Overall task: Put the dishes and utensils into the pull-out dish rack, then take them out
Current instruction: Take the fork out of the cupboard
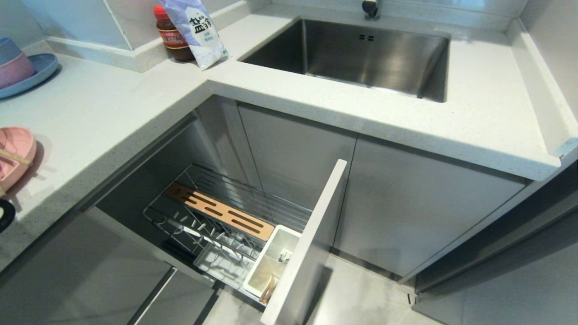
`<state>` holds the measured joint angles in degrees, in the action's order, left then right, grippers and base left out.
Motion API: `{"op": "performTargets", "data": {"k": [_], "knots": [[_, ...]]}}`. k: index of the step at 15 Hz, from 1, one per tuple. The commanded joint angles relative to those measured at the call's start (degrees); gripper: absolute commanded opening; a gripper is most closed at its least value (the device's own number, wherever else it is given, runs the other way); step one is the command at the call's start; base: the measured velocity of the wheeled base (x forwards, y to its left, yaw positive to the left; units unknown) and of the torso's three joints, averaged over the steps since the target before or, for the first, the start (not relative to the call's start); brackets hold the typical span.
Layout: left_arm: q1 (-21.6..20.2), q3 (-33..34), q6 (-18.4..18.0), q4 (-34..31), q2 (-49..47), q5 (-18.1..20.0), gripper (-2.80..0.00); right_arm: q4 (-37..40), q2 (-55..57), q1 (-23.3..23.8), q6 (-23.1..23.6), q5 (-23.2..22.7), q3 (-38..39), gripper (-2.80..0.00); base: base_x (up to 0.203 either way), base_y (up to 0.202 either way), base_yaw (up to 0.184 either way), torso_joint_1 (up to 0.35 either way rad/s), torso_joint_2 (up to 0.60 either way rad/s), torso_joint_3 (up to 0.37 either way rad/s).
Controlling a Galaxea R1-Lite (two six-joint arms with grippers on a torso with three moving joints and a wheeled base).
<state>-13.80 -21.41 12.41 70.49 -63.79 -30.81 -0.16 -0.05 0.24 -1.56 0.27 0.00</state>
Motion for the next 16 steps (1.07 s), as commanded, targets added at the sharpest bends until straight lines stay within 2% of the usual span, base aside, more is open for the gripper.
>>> {"op": "performTargets", "data": {"k": [1,4,10,11,16], "knots": [[-0.43,0.22,0.5,0.35,-1.07,0.31,-2.8,-0.02,-0.13,-0.07,-0.02,0.0,0.09,-2.8,0.0,0.0,0.0,0.0,0.0,0.0],[-0.97,0.84,2.43,-0.17,-2.13,0.49,-2.8,-0.02,-0.13,-0.02,-0.02,0.0,0.09,-2.8,0.0,0.0,0.0,0.0,0.0,0.0],[-1.84,0.78,2.89,-0.33,-2.66,0.93,-2.8,-0.02,-0.13,0.02,-0.02,0.0,0.09,-2.8,0.0,0.0,0.0,0.0,0.0,0.0],[-1.84,0.84,2.89,-0.35,-2.66,0.93,0.0,-0.02,-0.13,0.01,-0.02,0.0,0.09,-2.8,0.0,0.0,0.0,0.0,0.0,0.0],[-2.62,0.48,2.97,-0.05,-2.39,0.93,0.0,-0.02,-0.13,-0.03,-0.02,0.0,0.09,-2.8,0.0,0.0,0.0,0.0,0.0,0.0]]}}
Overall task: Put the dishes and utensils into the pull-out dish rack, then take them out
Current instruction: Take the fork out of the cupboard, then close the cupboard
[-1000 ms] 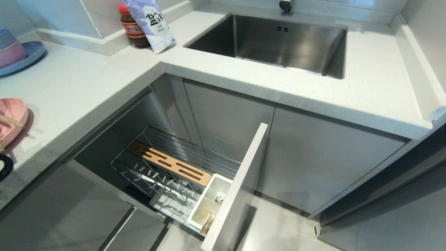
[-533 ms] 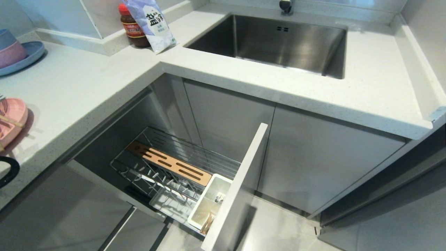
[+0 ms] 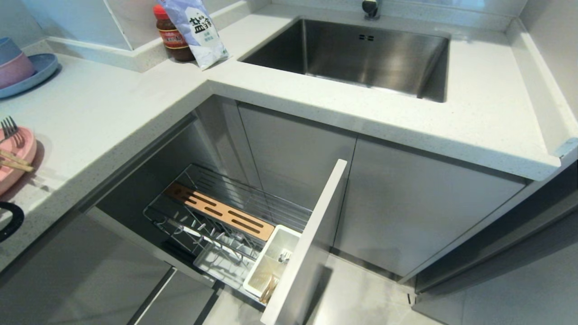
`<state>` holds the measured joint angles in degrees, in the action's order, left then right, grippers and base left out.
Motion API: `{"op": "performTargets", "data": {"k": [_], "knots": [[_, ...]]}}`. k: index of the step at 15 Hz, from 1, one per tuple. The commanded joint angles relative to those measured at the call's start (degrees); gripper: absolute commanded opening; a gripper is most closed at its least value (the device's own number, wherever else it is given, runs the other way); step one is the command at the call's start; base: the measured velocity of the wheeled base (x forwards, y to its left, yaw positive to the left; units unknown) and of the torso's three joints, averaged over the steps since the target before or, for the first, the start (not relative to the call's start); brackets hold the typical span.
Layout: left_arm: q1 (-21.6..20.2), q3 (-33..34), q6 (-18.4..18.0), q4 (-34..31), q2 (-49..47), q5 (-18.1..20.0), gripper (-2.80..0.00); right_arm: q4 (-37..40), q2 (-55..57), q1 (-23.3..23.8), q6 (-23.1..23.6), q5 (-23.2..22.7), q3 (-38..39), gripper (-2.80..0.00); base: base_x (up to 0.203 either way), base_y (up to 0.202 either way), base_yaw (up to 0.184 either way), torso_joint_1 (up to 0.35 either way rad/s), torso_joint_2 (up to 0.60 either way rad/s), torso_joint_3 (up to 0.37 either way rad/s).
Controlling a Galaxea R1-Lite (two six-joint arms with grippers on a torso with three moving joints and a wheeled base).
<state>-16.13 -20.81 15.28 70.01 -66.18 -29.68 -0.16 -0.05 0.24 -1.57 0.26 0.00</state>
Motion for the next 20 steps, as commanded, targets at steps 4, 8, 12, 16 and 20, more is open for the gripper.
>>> {"op": "performTargets", "data": {"k": [4,8,12,16,20], "knots": [[-0.73,-0.54,-0.32,0.57,1.05,0.14,0.0,-0.02,-0.13,-0.07,-0.01,0.01,0.09,-2.8,0.0,0.0,0.0,0.0,0.0,0.0],[-2.32,-3.63,-1.86,0.18,2.58,0.64,0.0,-0.02,-0.13,0.02,-0.01,0.01,0.09,-2.8,0.0,0.0,0.0,0.0,0.0,0.0],[-2.5,-12.61,-5.76,-4.84,4.56,3.0,-2.8,-0.02,-0.13,0.02,-0.01,0.01,0.09,-2.8,0.0,0.0,0.0,0.0,0.0,0.0],[-1.69,-31.57,-6.27,-19.64,3.77,3.2,-2.8,-0.02,-0.13,0.02,-0.01,0.01,0.09,-2.8,0.0,0.0,0.0,0.0,0.0,0.0],[8.95,-53.61,-6.05,-38.08,-2.29,-1.76,-2.8,-0.02,-0.13,0.02,-0.01,0.01,0.09,-2.8,0.0,0.0,0.0,0.0,0.0,0.0]]}}
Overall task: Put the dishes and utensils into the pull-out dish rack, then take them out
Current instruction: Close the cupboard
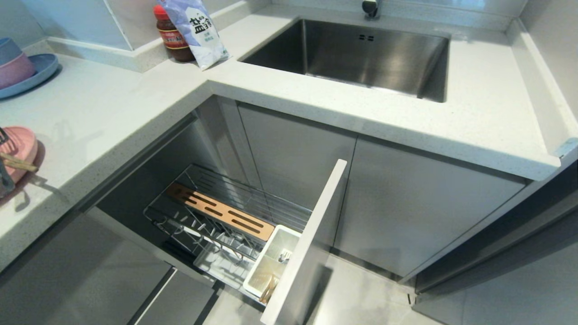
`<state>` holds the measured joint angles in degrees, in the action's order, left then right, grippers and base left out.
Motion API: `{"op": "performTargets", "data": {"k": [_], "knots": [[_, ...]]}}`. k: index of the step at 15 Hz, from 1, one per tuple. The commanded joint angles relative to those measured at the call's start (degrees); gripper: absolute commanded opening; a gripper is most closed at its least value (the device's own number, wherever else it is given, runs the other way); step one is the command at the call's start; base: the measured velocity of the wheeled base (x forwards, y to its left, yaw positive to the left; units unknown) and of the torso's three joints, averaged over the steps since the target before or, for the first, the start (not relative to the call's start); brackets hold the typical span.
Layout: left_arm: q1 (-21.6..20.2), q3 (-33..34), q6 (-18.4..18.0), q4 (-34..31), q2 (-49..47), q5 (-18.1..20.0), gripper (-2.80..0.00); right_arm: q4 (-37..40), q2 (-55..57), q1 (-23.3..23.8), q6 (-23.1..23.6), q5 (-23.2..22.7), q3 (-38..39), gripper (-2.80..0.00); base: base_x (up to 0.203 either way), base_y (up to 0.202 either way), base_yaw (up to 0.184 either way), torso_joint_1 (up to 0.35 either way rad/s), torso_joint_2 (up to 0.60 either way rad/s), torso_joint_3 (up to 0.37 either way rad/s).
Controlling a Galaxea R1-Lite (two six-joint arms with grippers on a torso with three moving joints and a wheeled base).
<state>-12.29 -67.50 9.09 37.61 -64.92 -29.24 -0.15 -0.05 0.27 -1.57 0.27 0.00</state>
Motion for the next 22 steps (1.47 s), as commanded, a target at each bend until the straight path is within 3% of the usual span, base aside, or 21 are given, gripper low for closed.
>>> {"op": "performTargets", "data": {"k": [1,3,5,11,13,20,22], "knots": [[10.8,-9.52,0.19,-8.01,-5.23,-4.94,-2.8,-0.02,-0.13,-0.06,-0.01,0.0,0.09,-2.8,0.0,0.0,0.0,0.0,0.0,0.0],[23.67,-12.79,0.54,-10.95,-9.64,-11.15,-2.8,-0.02,-0.13,-0.01,-0.01,0.0,0.09,-2.8,0.0,0.0,0.0,0.0,0.0,0.0],[31.83,-13.76,2.45,-12.79,-15.36,-14.53,-2.8,-0.02,-0.13,0.0,-0.01,0.0,0.09,-2.8,0.0,0.0,0.0,0.0,0.0,0.0],[55.93,-9.33,4.22,-15.84,-23.74,-16.48,-2.8,-0.02,-0.13,0.0,-0.01,0.0,0.09,-2.8,0.0,0.0,0.0,0.0,0.0,0.0],[59.73,-7.04,4.3,-16.68,-25.91,-16.58,-2.8,-0.02,-0.13,-0.01,-0.01,0.0,0.09,-2.8,0.0,0.0,0.0,0.0,0.0,0.0],[68.95,-4.85,4.49,-30.14,-30.88,-16.25,-2.8,-0.02,-0.13,0.0,-0.01,0.0,0.09,-2.8,0.0,0.0,0.0,0.0,0.0,0.0],[71.06,-4.75,6.48,-32.79,-33.04,-15.43,-2.8,-0.02,-0.13,0.0,-0.01,0.0,0.09,-2.8,0.0,0.0,0.0,0.0,0.0,0.0]]}}
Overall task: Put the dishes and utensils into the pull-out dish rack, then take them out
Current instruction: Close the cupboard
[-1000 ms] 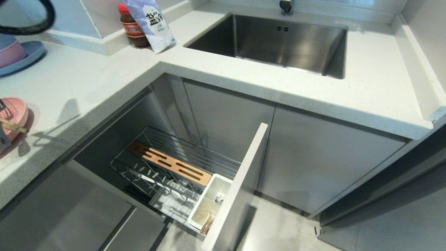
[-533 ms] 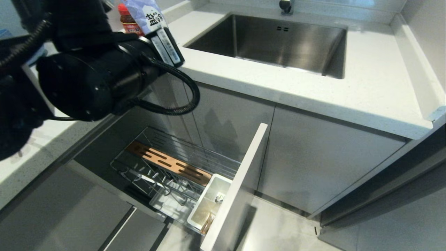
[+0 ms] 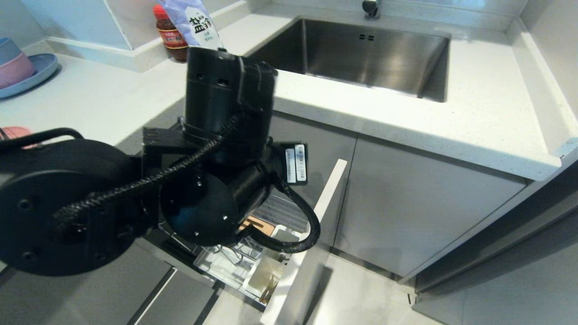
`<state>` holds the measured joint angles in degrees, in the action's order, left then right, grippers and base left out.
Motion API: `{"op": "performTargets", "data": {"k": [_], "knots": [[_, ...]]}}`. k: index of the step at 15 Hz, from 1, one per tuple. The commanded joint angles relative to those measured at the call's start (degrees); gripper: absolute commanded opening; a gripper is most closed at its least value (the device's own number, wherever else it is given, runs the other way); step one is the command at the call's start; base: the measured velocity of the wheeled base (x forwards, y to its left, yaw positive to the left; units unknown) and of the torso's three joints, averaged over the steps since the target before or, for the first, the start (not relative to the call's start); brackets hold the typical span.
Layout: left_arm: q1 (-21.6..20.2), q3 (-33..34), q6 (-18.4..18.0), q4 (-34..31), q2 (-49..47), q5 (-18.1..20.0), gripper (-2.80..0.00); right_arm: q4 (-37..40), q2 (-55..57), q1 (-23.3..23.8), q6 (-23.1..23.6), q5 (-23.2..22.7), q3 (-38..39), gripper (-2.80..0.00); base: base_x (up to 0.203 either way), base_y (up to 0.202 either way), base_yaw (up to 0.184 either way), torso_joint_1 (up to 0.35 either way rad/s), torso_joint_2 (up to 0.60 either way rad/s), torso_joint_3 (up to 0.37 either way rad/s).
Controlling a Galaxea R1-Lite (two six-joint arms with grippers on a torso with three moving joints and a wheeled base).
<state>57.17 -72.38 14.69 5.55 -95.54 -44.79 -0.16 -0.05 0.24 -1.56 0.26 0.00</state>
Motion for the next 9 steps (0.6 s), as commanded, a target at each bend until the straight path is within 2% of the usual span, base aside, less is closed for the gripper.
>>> {"op": "performTargets", "data": {"k": [1,4,5,9], "knots": [[3.06,0.15,1.49,-2.19,-3.01,0.81,-2.8,-0.02,-0.13,0.02,-0.02,0.0,0.09,-2.8,0.0,0.0,0.0,0.0,0.0,0.0],[5.3,-0.02,5.87,-8.3,-5.0,3.06,-2.8,-0.02,-0.13,0.02,-0.02,0.0,0.09,-2.8,0.0,0.0,0.0,0.0,0.0,0.0],[5.68,-0.49,6.07,-8.71,-5.02,4.14,-2.8,-0.02,-0.13,-0.03,-0.02,0.0,0.09,-2.8,0.0,0.0,0.0,0.0,0.0,0.0],[5.85,-0.31,6.22,-9.54,-5.33,4.41,-2.8,-0.02,-0.13,0.0,-0.02,0.0,0.09,-2.8,0.0,0.0,0.0,0.0,0.0,0.0]]}}
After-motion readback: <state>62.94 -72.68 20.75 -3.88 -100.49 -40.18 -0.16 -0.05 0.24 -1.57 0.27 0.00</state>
